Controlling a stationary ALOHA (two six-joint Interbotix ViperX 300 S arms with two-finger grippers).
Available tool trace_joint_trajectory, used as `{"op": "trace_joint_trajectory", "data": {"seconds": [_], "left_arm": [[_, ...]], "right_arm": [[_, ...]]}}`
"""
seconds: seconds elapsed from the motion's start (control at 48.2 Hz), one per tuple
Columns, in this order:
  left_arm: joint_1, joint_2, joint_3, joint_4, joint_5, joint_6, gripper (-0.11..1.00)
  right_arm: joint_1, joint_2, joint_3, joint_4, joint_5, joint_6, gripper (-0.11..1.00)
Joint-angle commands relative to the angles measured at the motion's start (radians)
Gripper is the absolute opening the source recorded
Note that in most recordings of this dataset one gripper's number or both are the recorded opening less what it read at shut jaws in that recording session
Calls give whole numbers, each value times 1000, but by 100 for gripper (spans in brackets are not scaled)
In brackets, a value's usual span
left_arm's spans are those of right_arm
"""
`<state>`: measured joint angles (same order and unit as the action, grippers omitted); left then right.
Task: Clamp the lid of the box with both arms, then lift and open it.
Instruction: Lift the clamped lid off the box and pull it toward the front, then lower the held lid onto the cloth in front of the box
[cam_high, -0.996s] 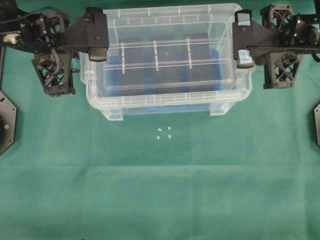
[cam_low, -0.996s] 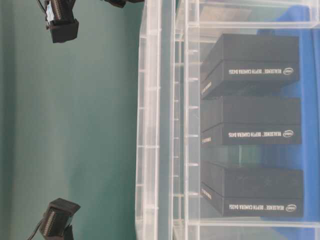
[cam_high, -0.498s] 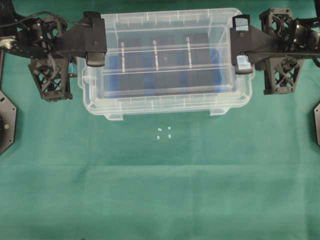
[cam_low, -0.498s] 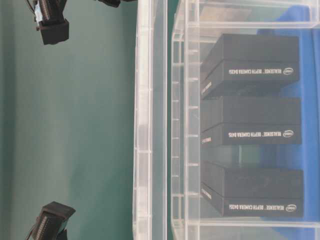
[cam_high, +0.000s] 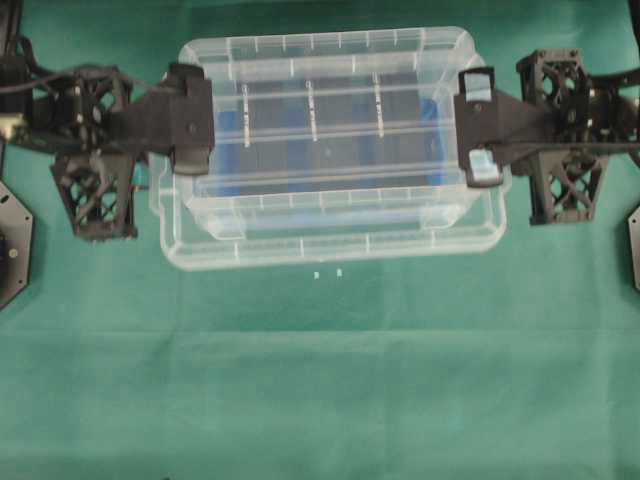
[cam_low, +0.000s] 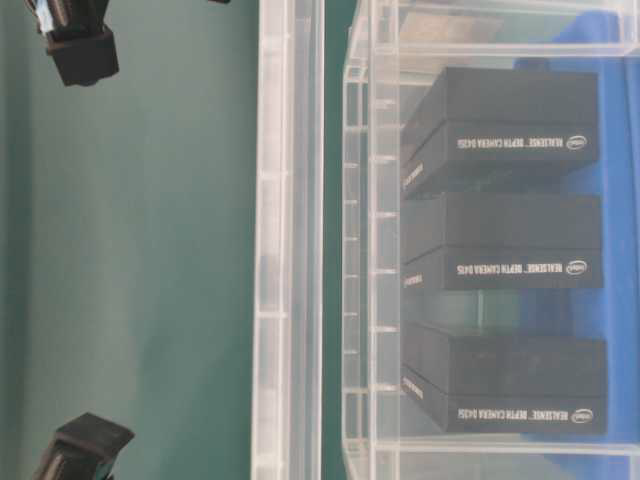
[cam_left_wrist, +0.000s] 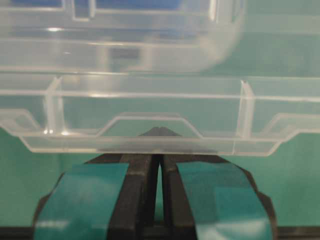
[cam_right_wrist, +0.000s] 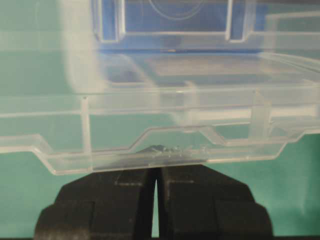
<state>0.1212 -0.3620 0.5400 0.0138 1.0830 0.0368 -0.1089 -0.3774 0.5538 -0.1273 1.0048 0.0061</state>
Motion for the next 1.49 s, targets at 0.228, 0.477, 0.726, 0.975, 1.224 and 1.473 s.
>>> {"op": "trace_joint_trajectory", "data": {"seconds": [0.228,0.477,0.726,0.975,1.224,1.473], "left_arm": [[-126,-8,-83,2,-21,-132,1],[-216,-2,-83,6,-21,-225,1],[-304,12,-91,9,-21,-313,1],[-383,43,-117,14,-21,-367,1],[-430,69,-138,14,-21,-390,1],[-440,86,-118,14,-32,-410,1]], "right_arm": [[176,-3,-92,-38,-14,160,0],[299,21,-112,-112,26,321,0],[394,74,-152,-140,64,414,0],[462,112,-187,-144,71,468,0],[499,133,-207,-153,92,505,0],[514,152,-218,-153,95,508,0]]}}
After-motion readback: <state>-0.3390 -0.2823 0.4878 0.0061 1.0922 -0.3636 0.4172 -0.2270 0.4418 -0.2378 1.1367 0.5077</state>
